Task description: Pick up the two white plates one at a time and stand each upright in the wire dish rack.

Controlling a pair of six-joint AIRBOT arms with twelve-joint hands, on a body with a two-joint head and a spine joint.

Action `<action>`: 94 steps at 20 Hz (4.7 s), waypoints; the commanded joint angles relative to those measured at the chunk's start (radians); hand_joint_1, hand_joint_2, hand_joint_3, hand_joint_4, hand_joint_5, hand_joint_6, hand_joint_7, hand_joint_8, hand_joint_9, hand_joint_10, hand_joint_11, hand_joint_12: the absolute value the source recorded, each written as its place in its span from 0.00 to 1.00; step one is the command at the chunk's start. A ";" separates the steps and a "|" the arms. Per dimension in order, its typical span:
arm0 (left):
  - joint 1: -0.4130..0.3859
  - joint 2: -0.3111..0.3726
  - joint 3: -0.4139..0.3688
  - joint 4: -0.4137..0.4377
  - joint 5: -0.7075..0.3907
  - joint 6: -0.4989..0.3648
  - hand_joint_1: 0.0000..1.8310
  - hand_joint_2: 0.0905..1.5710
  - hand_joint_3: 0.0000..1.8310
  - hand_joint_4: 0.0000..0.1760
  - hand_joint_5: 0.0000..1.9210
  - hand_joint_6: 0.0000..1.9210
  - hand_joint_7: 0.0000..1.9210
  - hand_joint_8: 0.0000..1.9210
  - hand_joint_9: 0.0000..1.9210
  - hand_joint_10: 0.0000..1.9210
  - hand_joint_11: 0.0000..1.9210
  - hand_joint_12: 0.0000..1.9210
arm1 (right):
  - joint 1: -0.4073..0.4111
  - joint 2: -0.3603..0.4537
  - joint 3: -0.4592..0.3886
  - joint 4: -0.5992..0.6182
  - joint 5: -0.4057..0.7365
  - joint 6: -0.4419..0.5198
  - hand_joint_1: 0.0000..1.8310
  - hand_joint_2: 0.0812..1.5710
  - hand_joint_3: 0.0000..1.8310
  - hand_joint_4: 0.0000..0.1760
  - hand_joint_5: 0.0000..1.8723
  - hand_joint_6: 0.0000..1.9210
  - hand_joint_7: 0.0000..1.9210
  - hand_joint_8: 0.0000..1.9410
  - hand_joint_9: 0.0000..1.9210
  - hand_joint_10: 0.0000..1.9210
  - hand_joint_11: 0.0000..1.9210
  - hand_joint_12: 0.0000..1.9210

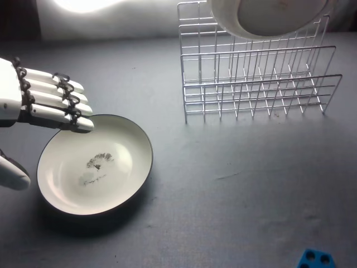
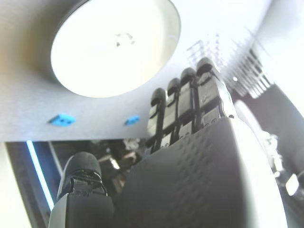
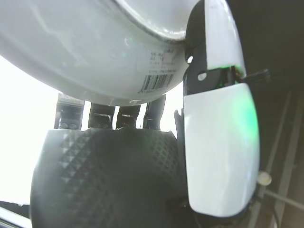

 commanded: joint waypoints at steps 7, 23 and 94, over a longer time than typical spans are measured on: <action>-0.025 0.005 0.001 -0.074 -0.021 -0.001 0.00 0.71 0.00 0.00 0.06 0.00 0.03 0.00 0.02 0.00 0.01 0.00 | 0.003 0.005 0.038 0.020 0.118 0.049 0.68 0.67 0.00 0.09 0.56 0.49 0.57 0.38 0.63 0.00 0.43 0.45; -0.025 -0.002 0.007 -0.074 -0.021 -0.011 0.00 0.70 0.00 0.00 0.06 0.00 0.04 0.00 0.03 0.00 0.01 0.01 | -0.026 -0.055 0.144 -0.046 0.127 0.154 0.67 0.67 0.00 0.13 0.55 0.50 0.57 0.39 0.63 0.00 0.43 0.44; 0.181 -0.061 0.094 -0.062 0.068 -0.016 0.00 0.70 0.00 0.00 0.06 0.00 0.04 0.00 0.04 0.00 0.01 0.02 | -0.225 -0.226 0.377 -0.002 0.183 0.205 0.48 0.69 0.00 0.00 0.41 0.01 0.43 0.00 0.43 0.00 0.23 0.44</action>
